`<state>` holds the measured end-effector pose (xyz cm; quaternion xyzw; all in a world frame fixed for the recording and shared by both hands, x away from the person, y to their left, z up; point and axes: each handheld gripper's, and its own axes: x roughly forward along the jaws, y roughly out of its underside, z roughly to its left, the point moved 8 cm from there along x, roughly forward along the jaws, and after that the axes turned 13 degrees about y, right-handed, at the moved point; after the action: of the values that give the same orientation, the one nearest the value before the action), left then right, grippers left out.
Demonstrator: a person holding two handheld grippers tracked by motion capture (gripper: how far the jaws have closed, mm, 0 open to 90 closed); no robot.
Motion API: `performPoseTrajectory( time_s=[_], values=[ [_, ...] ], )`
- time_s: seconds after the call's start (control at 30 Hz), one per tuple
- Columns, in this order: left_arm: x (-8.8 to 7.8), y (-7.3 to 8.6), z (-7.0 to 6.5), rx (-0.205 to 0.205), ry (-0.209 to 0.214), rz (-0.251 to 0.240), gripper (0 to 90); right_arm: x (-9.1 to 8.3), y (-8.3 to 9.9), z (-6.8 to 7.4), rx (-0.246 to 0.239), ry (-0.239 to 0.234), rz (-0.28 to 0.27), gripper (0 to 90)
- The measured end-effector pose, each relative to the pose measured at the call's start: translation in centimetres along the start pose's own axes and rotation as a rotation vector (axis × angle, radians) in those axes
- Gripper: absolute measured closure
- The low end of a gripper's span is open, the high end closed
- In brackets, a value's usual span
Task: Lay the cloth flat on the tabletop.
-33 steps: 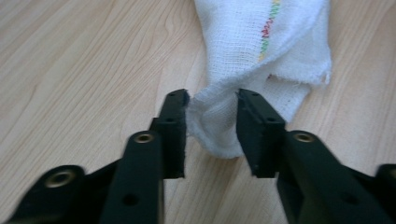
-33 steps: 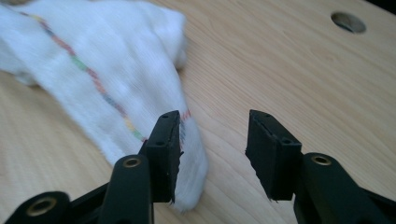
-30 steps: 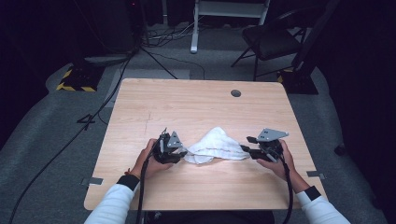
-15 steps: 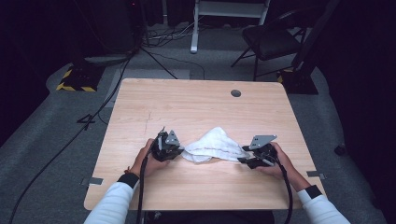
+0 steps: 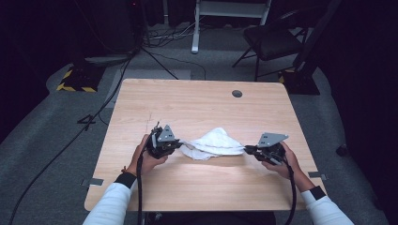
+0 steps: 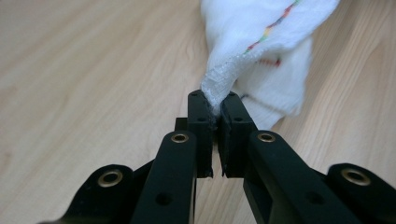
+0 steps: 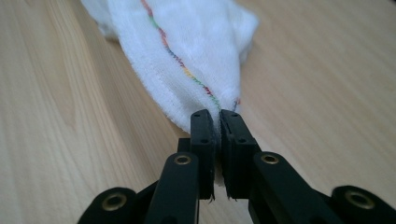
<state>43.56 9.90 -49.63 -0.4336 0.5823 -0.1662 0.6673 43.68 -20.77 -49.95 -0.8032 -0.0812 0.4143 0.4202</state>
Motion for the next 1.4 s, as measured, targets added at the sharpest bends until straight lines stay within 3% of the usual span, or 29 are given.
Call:
performPoseTrajectory(
  time_s=[0.23, 0.27, 0.3, 0.37, 0.47, 0.67, 0.87, 0.93, 1.1, 1.23, 1.27, 1.3, 1.33, 1.4],
  values=[
    [-3.6, -3.4, -2.3, 0.086, -0.005, -0.096, 85.1, -4.6, -3.0, -1.0, 0.041, 0.028, -0.136, 85.0],
    [-4.2, -3.9, -2.7, 0.095, -0.002, -0.111, 85.1, -6.1, -3.7, -1.3, 0.058, 0.042, -0.175, 85.0],
    [-4.8, -4.4, -3.1, 0.111, -0.007, -0.122, 85.1, -6.1, -3.7, -1.3, 0.058, 0.042, -0.175, 85.0],
    [-6.0, -5.3, -4.0, 0.138, -0.005, -0.139, 85.1, -8.4, -4.8, -1.6, 0.075, 0.052, -0.221, 85.1],
    [-8.0, -7.0, -5.6, 0.187, -0.009, -0.170, 85.0, -10.4, -5.8, -1.4, 0.068, 0.072, -0.258, 85.2],
    [-10.3, -9.0, -7.3, 0.220, -0.014, -0.212, 84.9, -12.9, -7.2, -1.1, 0.077, 0.100, -0.309, 85.1],
    [-11.7, -10.3, -8.4, 0.221, -0.032, -0.243, 84.7, -14.6, -8.4, -0.9, 0.091, 0.118, -0.350, 85.1],
    [-11.4, -10.4, -8.1, 0.228, -0.057, -0.221, 84.5, -14.7, -8.6, -1.0, 0.083, 0.125, -0.354, 85.1],
    [-9.4, -9.8, -5.8, 0.185, -0.087, -0.185, 84.3, -12.9, -8.4, -1.7, 0.087, 0.140, -0.310, 85.1],
    [-6.7, -8.8, -2.9, 0.123, -0.078, -0.141, 84.4, -9.7, -7.9, -3.4, 0.103, 0.160, -0.246, 85.1],
    [-6.0, -8.5, -2.1, 0.100, -0.072, -0.135, 84.5, -8.7, -7.7, -3.9, 0.118, 0.160, -0.230, 85.1],
    [-5.3, -8.2, -1.2, 0.084, -0.071, -0.120, 84.6, -6.5, -7.4, -5.0, 0.149, 0.169, -0.180, 85.1],
    [-4.6, -8.0, -0.3, 0.065, -0.076, -0.110, 84.6, -6.5, -7.4, -5.0, 0.149, 0.169, -0.180, 85.1],
    [-3.3, -7.5, 1.5, 0.021, -0.072, -0.102, 84.7, -4.3, -7.0, -6.0, 0.187, 0.150, -0.147, 85.2]
  ],
)
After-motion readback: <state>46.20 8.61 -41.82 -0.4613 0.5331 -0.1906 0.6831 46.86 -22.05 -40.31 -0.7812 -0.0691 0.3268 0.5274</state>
